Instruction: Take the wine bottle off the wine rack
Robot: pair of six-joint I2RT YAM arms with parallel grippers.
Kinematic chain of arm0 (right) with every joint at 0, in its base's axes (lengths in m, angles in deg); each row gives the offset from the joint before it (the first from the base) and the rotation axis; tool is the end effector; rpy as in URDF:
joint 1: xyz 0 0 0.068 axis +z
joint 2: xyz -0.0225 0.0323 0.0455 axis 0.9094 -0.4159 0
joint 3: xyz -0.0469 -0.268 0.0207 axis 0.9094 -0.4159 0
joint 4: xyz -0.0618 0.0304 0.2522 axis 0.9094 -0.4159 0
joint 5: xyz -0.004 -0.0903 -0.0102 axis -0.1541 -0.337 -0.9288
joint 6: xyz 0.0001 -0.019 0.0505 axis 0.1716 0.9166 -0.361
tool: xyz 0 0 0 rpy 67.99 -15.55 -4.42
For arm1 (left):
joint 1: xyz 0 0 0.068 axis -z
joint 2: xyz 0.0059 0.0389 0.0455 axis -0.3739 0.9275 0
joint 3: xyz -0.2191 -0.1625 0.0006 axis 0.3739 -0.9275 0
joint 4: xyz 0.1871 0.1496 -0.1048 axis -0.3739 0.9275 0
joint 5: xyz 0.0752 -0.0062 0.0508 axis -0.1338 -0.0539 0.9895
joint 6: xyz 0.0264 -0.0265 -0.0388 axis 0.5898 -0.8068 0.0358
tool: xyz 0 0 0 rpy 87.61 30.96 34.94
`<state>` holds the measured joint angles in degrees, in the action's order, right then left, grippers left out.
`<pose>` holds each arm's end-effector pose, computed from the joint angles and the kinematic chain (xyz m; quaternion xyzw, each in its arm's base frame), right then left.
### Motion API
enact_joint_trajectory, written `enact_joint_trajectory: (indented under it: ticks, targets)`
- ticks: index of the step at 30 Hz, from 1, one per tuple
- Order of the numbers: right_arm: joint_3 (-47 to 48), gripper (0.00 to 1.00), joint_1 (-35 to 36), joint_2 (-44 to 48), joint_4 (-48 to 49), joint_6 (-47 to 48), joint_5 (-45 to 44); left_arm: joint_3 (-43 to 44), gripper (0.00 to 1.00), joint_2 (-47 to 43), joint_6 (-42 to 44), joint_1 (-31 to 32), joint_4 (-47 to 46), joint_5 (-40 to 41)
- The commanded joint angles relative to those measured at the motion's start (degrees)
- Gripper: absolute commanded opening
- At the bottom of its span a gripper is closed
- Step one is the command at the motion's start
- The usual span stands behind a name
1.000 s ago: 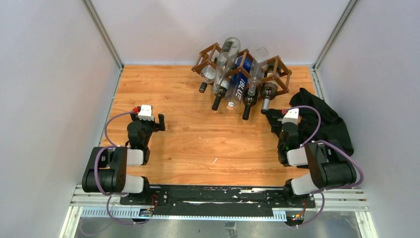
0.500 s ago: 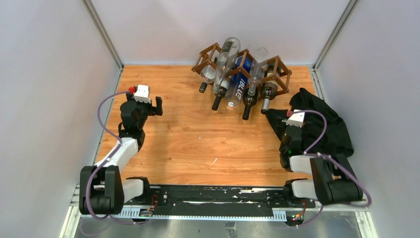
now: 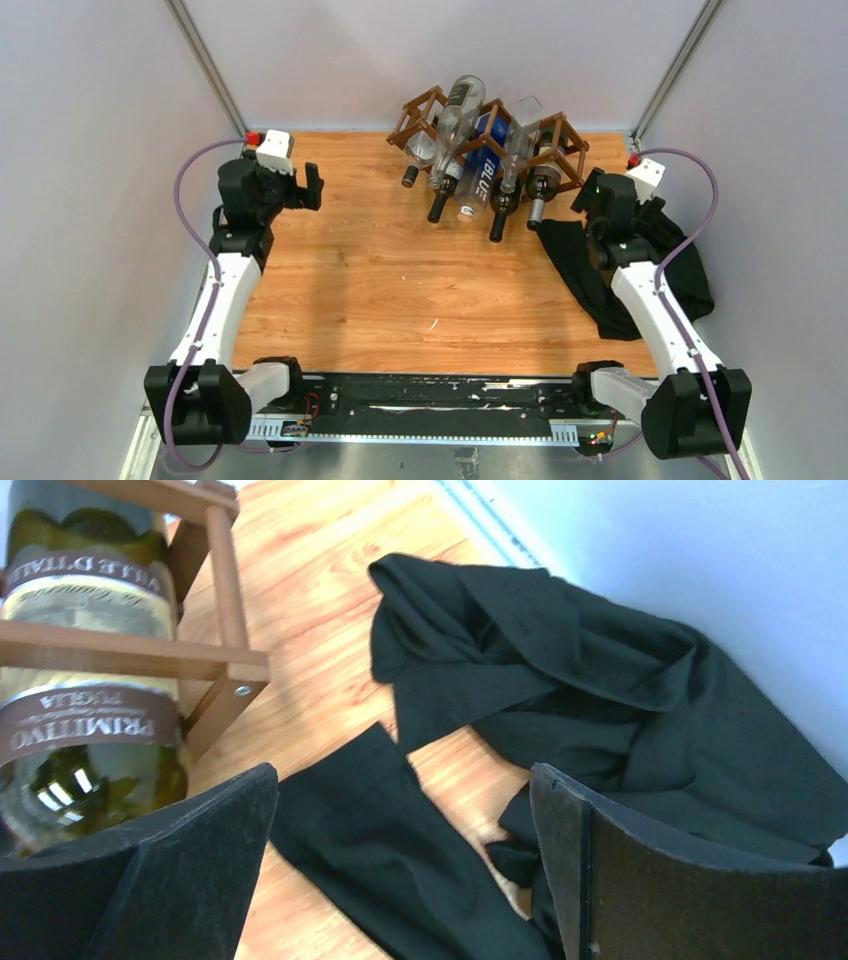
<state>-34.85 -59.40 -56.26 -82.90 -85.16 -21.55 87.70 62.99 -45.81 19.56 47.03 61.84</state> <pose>0.2434 0.0054 0.3090 0.2512 0.7407 -0.1171 0.6119 0.2584 0.0023 0.3234 0.0929 0.7804 -0.0542 0.6159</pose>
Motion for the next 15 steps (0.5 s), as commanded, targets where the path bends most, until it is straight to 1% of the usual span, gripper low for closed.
enact_joint_trajectory:
  ticks: [1,3,5,9,10,12,15]
  targets:
    - [6.76,1.0,-1.06,-2.32,-20.9,-8.77,10.34,7.96,1.0,2.02,-0.26,-0.68,14.94,-2.37]
    - [7.08,1.0,-1.26,-1.74,-21.58,-11.32,13.39,9.7,1.0,2.37,-0.77,-0.6,17.1,-2.46]
    - [7.94,1.0,-1.25,-0.37,-21.11,-11.38,16.57,10.55,1.0,1.85,-0.96,-0.69,18.33,-2.78]
    - [11.78,1.0,-1.27,2.29,-19.83,-6.71,23.67,12.88,1.0,1.17,-1.15,-0.65,21.25,-3.24]
    - [13.92,1.0,-1.25,2.16,-21.07,-6.13,24.76,13.43,1.0,1.38,-1.18,-0.7,22.4,-3.4]
    - [20.33,0.99,-1.09,-0.26,-27.23,-6.98,25.04,15.34,1.0,2.18,-1.67,-0.67,24.83,-3.26]
    - [28.99,0.96,1.08,-4.63,-34.41,-8.4,24.76,18.6,1.0,4.38,-1.85,-0.73,28.91,-3.19]
